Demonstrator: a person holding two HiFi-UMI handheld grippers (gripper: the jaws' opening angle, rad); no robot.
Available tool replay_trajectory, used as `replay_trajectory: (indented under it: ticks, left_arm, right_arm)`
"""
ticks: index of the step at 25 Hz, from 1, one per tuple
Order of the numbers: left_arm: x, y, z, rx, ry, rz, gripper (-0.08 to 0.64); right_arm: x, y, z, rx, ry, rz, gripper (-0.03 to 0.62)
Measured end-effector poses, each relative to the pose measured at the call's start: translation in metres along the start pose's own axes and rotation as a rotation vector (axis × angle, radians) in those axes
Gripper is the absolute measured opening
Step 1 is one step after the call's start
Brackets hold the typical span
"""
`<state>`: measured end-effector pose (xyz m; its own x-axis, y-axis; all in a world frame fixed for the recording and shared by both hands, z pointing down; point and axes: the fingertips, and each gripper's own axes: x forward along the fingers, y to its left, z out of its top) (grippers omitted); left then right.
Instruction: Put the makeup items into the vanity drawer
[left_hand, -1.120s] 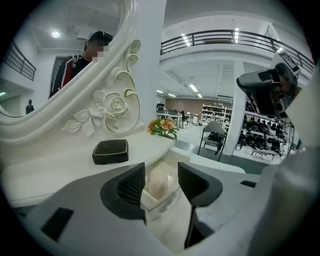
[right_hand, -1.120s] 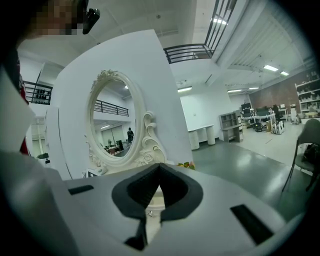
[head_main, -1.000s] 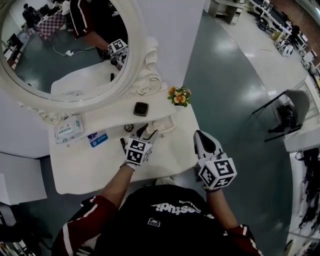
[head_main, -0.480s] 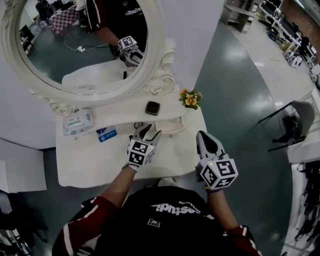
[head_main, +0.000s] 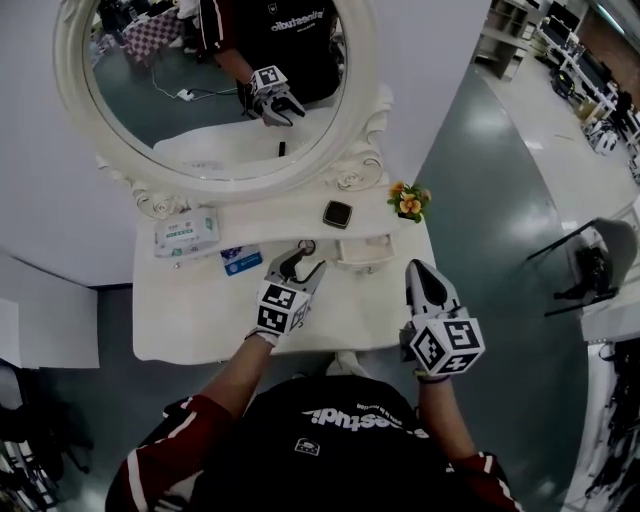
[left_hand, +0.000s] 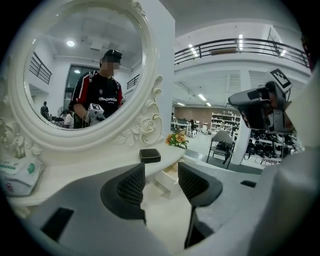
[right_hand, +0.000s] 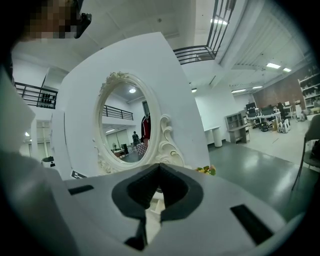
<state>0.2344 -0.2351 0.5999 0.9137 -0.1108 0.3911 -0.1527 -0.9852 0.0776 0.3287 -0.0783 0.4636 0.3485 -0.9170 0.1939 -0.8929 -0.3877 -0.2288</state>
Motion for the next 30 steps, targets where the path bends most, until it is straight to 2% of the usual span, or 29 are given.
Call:
replay_trajectory:
  ticks: [6, 17, 25, 30]
  left_arm:
    - [-0.037, 0.030, 0.006, -0.064, -0.045, 0.043, 0.196]
    - [-0.115, 0.079, 0.020, -0.100, -0.150, 0.174, 0.196]
    - [-0.189, 0.104, 0.032, -0.090, -0.222, 0.272, 0.196]
    - [-0.219, 0.106, 0.042, -0.077, -0.268, 0.289, 0.196]
  right_arm:
    - [0.014, 0.034, 0.006, -0.018, -0.009, 0.033, 0.005]
    - [0.039, 0.091, 0.013, -0.079, 0.000, 0.105, 0.005]
    - [0.043, 0.137, 0.013, -0.109, -0.004, 0.156, 0.005]
    - [0.033, 0.162, 0.011, -0.117, -0.022, 0.170, 0.005]
